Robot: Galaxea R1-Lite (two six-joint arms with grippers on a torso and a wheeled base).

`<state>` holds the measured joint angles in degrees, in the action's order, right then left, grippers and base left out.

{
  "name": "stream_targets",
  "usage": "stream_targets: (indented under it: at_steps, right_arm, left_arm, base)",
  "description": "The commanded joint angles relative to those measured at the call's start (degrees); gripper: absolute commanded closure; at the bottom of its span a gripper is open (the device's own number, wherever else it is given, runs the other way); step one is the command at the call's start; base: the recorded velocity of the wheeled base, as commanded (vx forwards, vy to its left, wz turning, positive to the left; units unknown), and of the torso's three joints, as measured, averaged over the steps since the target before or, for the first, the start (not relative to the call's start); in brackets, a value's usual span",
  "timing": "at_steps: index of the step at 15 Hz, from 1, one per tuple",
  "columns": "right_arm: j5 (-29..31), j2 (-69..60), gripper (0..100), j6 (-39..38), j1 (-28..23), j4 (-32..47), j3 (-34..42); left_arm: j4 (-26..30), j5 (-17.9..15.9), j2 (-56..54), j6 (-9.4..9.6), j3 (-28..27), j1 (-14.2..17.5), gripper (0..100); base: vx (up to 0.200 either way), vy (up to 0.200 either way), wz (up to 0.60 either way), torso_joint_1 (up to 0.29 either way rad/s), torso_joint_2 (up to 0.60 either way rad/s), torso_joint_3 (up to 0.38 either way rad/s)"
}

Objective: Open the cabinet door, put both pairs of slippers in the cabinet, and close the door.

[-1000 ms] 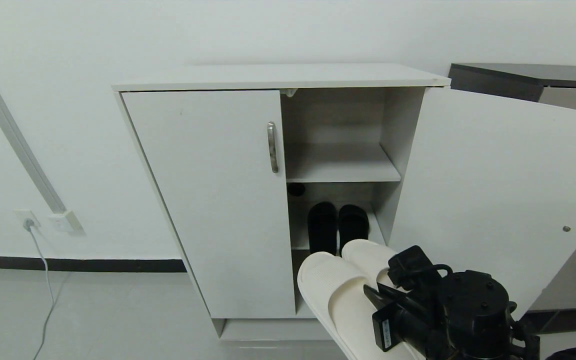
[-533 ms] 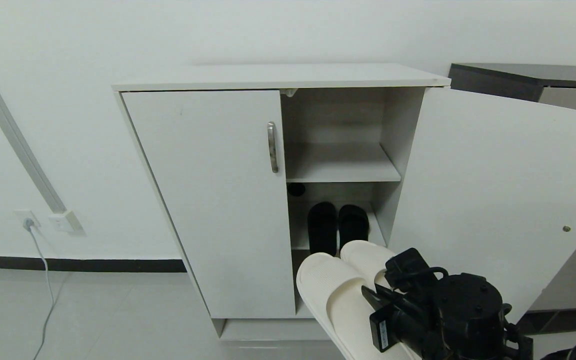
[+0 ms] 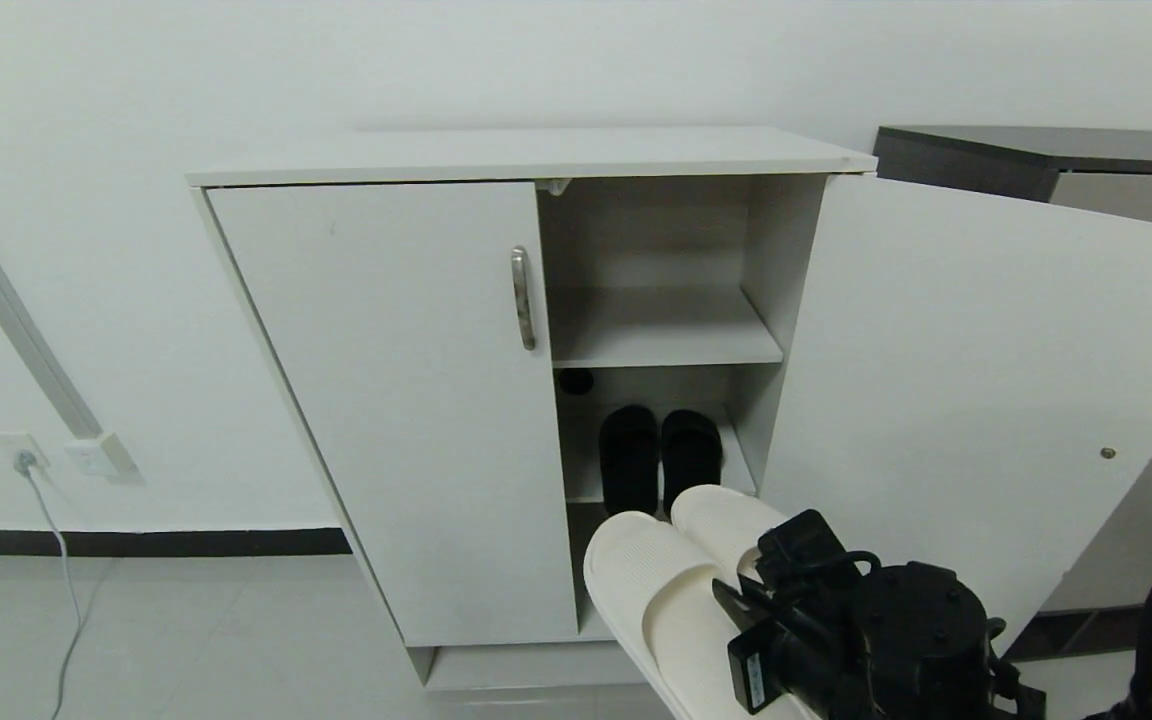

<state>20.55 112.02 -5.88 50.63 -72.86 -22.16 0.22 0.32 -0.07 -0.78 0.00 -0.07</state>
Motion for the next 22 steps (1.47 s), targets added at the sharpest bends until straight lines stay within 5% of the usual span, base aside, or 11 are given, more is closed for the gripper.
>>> stream_targets:
  at_steps: [1, 6, 8, 13, 15, 22]
  right_arm:
    - [0.1, 1.2, 100, 0.3, 0.0, -0.6, -0.1]
    - [5.1, 7.2, 100, -0.1, -0.1, -2.6, -7.5]
    - [9.8, 8.5, 100, -1.4, 0.2, 2.7, -12.5]
    - [22.4, 3.2, 100, -12.3, 2.0, 39.6, -36.1]
    - [26.7, 1.2, 100, -15.1, 4.1, 48.6, -42.8]
    - [27.9, 0.3, 100, -12.8, 3.2, 53.3, -52.2]
  left_arm:
    - [0.0, 0.0, 0.1, -0.01, 0.0, 0.1, 100]
    - [0.0, 0.0, 0.1, -0.1, 0.0, 0.1, 100]
    - [0.0, 0.0, 0.1, -0.01, 0.0, 0.1, 100]
    - [0.0, 0.0, 0.1, -0.01, 0.0, 0.1, 100]
    - [0.0, 0.0, 0.1, -0.01, 0.0, 0.1, 100]
    - [0.0, 0.1, 0.1, 0.08, 0.0, 0.1, 100]
  base:
    - [0.0, 0.0, 0.0, 0.0, 0.0, 0.0]
    - [0.0, 0.0, 0.0, 0.0, 0.0, 0.0]
    - [0.0, 0.0, 0.0, 0.0, 0.0, 0.0]
    - [0.0, 0.0, 0.0, 0.0, 0.0, 0.0]
    - [0.0, 0.0, 0.0, 0.0, 0.0, 0.0]
    - [0.0, 0.0, 0.0, 0.0, 0.0, 0.0]
